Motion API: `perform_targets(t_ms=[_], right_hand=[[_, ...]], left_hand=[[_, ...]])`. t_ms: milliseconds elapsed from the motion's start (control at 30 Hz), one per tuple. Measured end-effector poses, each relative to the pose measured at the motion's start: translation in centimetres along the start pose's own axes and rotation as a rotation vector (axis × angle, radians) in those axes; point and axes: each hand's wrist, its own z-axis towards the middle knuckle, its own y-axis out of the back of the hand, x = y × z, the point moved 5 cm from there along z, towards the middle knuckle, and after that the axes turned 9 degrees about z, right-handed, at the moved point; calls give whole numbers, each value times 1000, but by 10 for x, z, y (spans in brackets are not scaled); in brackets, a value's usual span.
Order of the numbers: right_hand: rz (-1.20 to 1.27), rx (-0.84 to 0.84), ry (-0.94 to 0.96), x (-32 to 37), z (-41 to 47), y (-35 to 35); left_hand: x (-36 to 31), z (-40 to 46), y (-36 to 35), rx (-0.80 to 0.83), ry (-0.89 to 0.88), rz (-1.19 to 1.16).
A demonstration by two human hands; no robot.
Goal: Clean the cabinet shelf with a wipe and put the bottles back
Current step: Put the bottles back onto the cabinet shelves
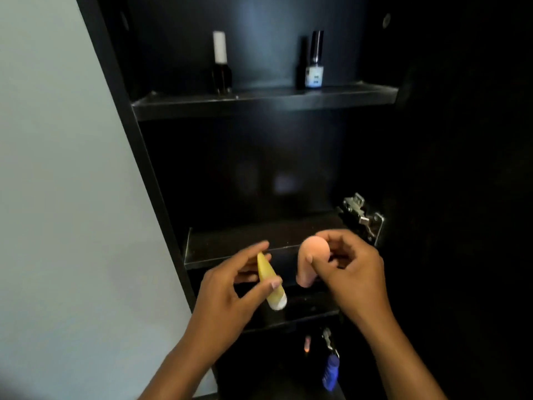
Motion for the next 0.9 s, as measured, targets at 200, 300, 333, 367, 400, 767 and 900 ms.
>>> perform_targets(t_ms=[200,300,333,367,400,767,900], right_hand=[[27,21,146,51,59,-17],[-14,46,120,50,83,-26],[-17,59,108,49,89,-29],[-18,68,99,47,95,-31],[-23,73,92,45,99,-33],[23,87,-20,17,114,-40],[38,104,-30,12,115,-39]], left_hand=[[-23,60,33,-93,-95,131],[-23,86,39,-120,-105,224],[-23,93,40,-118,-105,238],[-22,99,40,-114,-101,244],[-19,105,40,-109,-94,238],[5,123,26,-138,29,168],[7,125,25,-140,34,153]])
